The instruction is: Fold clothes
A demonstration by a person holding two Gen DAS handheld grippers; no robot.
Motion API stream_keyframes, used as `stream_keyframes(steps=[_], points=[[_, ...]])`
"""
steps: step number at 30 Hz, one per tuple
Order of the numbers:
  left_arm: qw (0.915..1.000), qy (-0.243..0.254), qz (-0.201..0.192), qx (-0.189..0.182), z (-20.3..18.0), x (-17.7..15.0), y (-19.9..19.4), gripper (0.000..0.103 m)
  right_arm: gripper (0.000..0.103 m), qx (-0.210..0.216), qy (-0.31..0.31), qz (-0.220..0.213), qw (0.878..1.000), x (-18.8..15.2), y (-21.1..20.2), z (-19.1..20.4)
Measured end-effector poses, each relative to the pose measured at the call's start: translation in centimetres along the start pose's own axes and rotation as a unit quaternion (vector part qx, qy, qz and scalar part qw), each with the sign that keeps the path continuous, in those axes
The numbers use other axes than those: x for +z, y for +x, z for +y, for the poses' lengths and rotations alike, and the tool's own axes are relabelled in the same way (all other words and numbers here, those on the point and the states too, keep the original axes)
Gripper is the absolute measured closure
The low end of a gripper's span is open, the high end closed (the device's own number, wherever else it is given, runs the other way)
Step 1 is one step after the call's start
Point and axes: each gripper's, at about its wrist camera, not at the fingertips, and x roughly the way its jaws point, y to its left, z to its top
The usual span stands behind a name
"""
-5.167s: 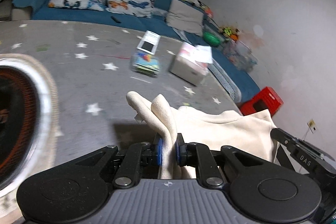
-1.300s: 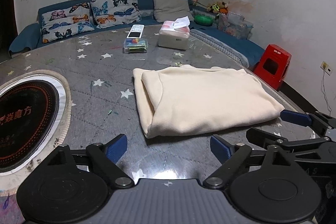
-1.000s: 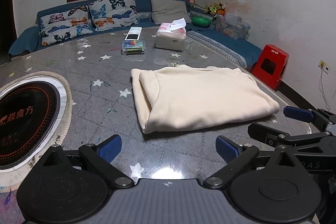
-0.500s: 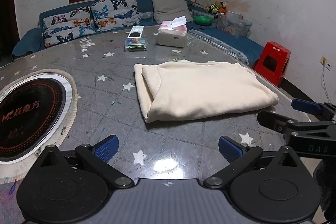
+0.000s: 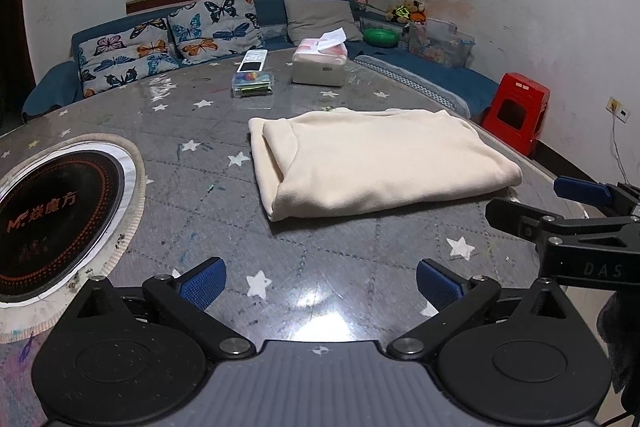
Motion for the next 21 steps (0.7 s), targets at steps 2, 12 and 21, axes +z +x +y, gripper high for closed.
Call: stream_keyframes(steps=[2, 12, 21], points=[[1.0000, 0.002, 0.000, 0.000, -0.16, -0.12, -0.02, 0.000, 0.000, -0.002, 0.001, -0.001, 1.000, -0.12, -0.16, 0.00], [1.0000, 0.009, 0.004, 0.000, -0.68, -0.53, 0.13, 0.000, 0.000, -0.003, 0.004, -0.004, 1.000, -0.41, -0.61, -0.05], [1.0000, 0.007, 0.004, 0.005, -0.39, -0.43, 0.27, 0.000, 0.000, -0.004, 0.006, 0.001, 1.000, -0.67, -0.31, -0.12]])
